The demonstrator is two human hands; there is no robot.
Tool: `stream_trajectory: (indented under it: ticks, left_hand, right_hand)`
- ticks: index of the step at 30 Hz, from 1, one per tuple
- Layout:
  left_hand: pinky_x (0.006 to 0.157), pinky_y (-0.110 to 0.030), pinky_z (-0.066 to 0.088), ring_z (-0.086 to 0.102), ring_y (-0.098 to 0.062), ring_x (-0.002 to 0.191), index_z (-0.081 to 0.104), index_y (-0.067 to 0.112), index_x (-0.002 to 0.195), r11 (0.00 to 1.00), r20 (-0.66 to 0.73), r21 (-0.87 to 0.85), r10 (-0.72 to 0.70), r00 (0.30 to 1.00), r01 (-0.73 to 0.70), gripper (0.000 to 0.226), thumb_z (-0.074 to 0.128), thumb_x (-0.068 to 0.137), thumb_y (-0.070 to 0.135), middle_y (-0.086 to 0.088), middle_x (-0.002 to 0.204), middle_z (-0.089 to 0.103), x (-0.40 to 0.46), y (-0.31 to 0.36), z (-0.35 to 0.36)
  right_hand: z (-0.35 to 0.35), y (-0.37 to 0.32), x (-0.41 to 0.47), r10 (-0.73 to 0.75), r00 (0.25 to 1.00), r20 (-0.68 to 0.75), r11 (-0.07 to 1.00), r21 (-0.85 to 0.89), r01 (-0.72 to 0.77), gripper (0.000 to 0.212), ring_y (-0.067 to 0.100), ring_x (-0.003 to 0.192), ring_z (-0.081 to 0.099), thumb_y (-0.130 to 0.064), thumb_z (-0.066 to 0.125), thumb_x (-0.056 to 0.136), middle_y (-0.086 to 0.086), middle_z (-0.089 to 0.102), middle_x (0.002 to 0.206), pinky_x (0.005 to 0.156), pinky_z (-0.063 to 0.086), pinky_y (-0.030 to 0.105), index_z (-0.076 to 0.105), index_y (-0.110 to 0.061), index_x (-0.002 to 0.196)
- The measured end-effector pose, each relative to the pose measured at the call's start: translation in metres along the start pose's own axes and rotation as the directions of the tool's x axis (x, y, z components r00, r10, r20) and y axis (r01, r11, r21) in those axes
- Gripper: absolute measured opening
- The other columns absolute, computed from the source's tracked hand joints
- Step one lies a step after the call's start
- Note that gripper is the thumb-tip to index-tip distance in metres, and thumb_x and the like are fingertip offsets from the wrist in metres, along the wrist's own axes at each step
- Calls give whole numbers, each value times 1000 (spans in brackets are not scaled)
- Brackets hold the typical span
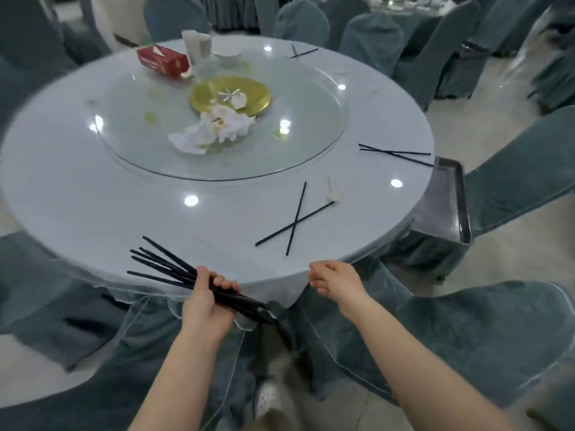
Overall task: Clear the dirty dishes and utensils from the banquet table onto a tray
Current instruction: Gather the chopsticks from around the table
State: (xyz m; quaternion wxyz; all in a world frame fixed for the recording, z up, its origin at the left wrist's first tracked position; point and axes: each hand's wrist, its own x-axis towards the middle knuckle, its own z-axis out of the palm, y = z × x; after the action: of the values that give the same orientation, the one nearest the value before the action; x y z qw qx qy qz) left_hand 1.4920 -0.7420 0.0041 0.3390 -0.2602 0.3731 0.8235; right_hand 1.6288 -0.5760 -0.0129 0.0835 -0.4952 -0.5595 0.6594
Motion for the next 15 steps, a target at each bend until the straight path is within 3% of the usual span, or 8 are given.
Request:
stream_trajectory:
  ticks: [3,5,7,8,11,13,15]
  left_hand:
    - [44,-17,45,40,-9,35,42,16,71,999,-20,-50,13,1000,-14,37,45,101,37,6,44,40,28,18,7]
    - [45,-18,46,40,-9,36,43,16,71,998,-24,-65,14,1000,-15,36,45,100,37,6,46,40,42,30,8]
    - [46,-18,47,41,-9,37,43,16,71,995,-35,-96,8,999,-12,36,45,101,35,6,46,41,53,42,8]
    - [46,-18,47,42,-9,37,43,15,72,993,-49,-118,3,999,-9,35,44,101,34,5,46,41,57,47,9]
    - [47,-19,49,43,-9,38,44,14,72,986,-72,-168,-10,997,-2,35,43,102,32,4,48,42,66,55,14]
    - [49,-21,51,45,-9,40,46,14,72,987,-80,-161,-14,997,1,35,44,102,32,4,49,45,71,56,19]
    - [57,-25,53,49,-9,41,48,14,73,991,-83,-136,-15,996,3,34,44,102,32,4,50,48,74,56,21]
  right_hand:
    - [20,-12,48,-4,997,-78,992,-125,-6,16,18,74,62,-24,61,91,9,69,90,73,53,32,66,-10,84]
    - [31,-19,76,-37,990,-137,963,-268,-1,38,27,71,60,-31,62,89,23,67,87,74,51,36,66,7,94]
    - [39,-27,98,-70,983,-168,918,-395,-2,52,42,77,63,-37,62,88,31,65,97,77,53,41,62,13,101]
    - [42,-31,107,-72,982,-176,897,-441,-13,55,43,80,63,-40,61,88,30,66,94,78,53,43,64,13,96]
    - [51,-40,129,-25,976,-217,850,-519,-93,52,28,63,58,-52,62,84,10,60,65,58,47,32,54,-5,65]
    - [58,-43,144,-12,973,-229,826,-551,-119,52,20,57,53,-57,62,82,3,54,61,47,37,27,49,-10,65]
    - [65,-44,154,-1,976,-217,781,-610,-134,49,18,58,52,-58,62,81,2,56,67,47,34,26,54,-9,76]
